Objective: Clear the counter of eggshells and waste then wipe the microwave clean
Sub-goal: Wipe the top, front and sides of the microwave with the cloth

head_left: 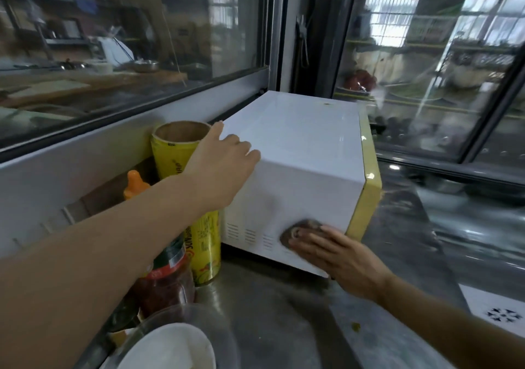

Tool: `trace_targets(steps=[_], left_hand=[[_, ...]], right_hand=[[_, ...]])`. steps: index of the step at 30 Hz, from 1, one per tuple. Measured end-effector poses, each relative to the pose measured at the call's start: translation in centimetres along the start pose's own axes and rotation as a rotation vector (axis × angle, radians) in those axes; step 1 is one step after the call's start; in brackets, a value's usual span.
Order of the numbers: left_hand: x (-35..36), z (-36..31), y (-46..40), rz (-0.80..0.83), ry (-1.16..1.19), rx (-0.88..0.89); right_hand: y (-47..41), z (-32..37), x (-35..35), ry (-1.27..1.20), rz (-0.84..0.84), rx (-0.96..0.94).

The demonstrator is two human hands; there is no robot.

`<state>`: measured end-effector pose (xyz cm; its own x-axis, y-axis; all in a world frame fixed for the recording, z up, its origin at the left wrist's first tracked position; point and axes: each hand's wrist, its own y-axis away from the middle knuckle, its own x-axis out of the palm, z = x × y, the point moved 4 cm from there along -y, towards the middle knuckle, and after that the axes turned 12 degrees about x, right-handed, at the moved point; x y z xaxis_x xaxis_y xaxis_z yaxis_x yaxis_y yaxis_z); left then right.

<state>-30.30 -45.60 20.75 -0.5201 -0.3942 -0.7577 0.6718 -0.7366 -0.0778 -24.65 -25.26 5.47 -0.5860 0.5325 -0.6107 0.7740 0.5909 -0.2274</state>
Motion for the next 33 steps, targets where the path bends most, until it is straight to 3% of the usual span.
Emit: trace_targets(steps=[4, 7, 13, 17, 19, 24, 29, 33], left_hand=[[-0.3, -1.2, -0.4, -0.032, 0.133, -0.028], [-0.4, -0.9, -0.1, -0.120, 0.207, -0.059], [0.2, -0.8, 0.4, -0.061, 0.333, -0.104], [0.4, -1.2, 0.5, -0.073, 0.333, -0.113], [0.4, -1.6, 0.4, -0.106, 0.316, -0.116], [0.6, -3.3, -0.2, -0.144, 0.321, -0.129], [2.2, -4.7, -0.7, -0.177, 0.383, -0.180], [2.9, -5.2, -0.9, -0.221, 0.441, -0.229]], right_hand=[[-4.2, -3.6, -3.8, -0.058, -0.158, 0.192], [-7.9, -3.2, -5.1, -0.115, -0.230, 0.237], [-7.5, 3.1, -1.6, -0.016, -0.103, -0.017], [-2.3, 2.0, -0.2, 0.029, -0.045, -0.062], [0.3, -0.3, -0.2, 0.030, -0.037, -0.006], [1.0, -6.9, -2.5, 0.011, -0.216, 0.219], [-0.1, -5.1, -1.6, -0.136, -0.345, 0.368], [1.2, -1.2, 1.3, -0.119, -0.185, 0.147]])
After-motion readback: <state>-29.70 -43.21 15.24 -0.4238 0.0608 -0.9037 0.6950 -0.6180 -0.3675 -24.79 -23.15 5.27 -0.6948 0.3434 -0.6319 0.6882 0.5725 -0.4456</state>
